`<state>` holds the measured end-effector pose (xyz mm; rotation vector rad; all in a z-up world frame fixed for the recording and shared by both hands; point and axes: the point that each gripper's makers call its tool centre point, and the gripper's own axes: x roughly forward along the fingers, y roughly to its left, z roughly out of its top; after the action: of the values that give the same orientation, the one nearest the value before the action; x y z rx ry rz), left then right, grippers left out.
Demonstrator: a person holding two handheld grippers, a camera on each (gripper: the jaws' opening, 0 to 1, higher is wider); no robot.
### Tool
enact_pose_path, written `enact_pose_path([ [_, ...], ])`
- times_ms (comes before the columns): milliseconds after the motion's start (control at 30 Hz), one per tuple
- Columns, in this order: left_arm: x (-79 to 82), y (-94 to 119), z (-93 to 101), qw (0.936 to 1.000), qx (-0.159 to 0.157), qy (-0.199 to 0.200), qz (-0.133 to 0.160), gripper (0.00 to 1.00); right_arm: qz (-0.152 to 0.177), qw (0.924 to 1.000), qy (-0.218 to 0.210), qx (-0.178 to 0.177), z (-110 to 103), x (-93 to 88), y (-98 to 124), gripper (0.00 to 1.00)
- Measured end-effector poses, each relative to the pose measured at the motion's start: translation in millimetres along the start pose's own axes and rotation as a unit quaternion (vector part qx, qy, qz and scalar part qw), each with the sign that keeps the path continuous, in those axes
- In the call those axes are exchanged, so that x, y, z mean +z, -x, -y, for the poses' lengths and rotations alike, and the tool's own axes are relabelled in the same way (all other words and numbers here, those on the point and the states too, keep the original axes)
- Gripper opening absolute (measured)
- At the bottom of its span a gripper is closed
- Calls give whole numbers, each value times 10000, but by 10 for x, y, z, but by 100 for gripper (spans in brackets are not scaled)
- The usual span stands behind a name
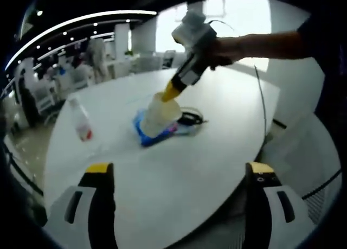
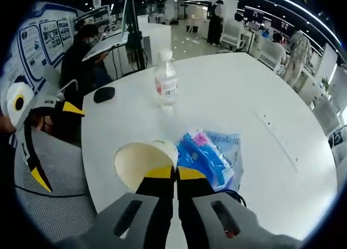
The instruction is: Arrange the tabletop items into an orderly group along one side of the table until the central work area is clear of visible clutter.
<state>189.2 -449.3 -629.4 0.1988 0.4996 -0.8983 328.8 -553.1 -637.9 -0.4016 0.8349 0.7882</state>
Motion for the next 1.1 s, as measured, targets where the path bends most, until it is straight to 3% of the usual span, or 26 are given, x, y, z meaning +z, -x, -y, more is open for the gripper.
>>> enact_pose_path([
  [133,97,15,32,9997,-22,-105,226,97,-53,10000,-64,42,33,46,-61,0],
  [667,43,8,-10,9999,20,-87,128,95,-267,9983,-473,217,158,232,-260,0],
  [1100,-12,-8,-34,9999,27,-162,19,95,-222,9948,-969,211,251,408,-420,0],
])
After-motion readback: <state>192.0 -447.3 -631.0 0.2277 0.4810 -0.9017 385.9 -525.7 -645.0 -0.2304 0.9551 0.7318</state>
